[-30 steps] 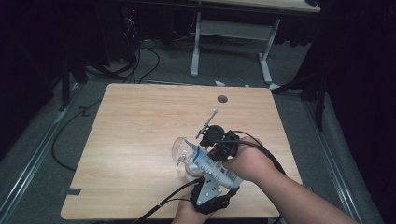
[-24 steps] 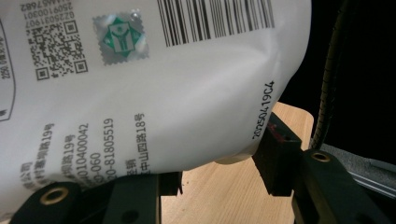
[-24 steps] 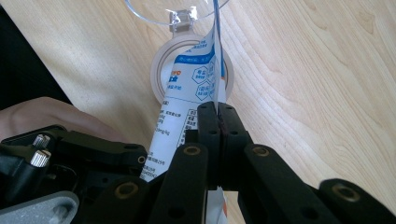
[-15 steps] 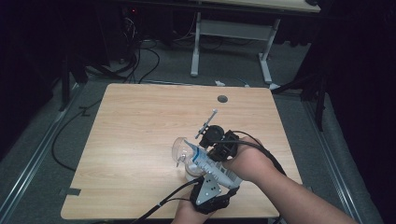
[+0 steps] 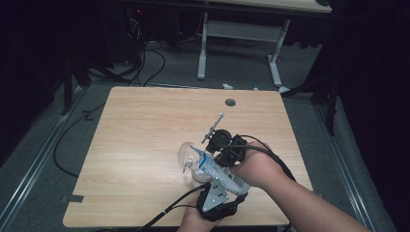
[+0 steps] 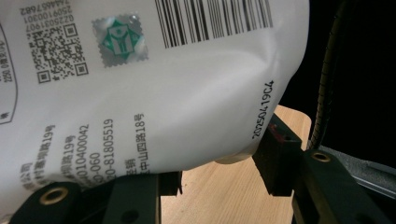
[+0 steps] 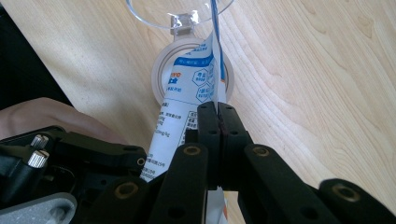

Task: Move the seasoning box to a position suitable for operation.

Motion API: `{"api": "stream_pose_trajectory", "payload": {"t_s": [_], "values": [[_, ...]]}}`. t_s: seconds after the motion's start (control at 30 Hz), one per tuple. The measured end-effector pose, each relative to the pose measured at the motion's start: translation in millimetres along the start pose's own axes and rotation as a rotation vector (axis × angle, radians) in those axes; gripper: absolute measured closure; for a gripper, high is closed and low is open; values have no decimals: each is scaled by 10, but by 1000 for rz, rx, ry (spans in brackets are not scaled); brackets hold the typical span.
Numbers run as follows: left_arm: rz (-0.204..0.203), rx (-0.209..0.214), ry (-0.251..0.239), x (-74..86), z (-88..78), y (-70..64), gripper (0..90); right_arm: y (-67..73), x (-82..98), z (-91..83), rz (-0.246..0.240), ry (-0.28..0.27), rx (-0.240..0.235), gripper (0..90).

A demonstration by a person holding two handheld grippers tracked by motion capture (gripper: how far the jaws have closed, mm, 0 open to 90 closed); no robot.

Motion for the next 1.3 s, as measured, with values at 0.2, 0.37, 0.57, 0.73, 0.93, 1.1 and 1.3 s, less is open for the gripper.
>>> {"api": "stream_pose_trajectory", "payload": {"t_s": [0.2,0.37,0.57,0.73,0.93,1.1,1.3], "values": [[-9,3,-1,8,8,-2,569,4,-8,19,-6,5,3,900],[-10,12,-4,6,9,-9,564,0,-5,26,-7,8,4,900],[-10,10,-7,2,7,-5,564,2,-9,17,-5,7,6,900],[-12,12,-9,1,7,-7,563,6,-14,21,-6,9,5,900],[-8,10,-11,-3,2,-2,563,8,-26,23,-10,6,6,900],[-11,11,-13,-3,-1,-3,563,12,-30,23,-11,8,6,900],[-10,13,-15,-8,-4,-4,562,15,-32,20,-13,11,10,900]]}}
Point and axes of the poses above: each handheld gripper's, and its own axes: z roughly forward along the jaws, x roughly out of its underside, y roughly to its left, the point moved 4 cm from there along z, roughly forward along the jaws, and after that the axes turned 8 degrees about y, right-handed, at the moved point
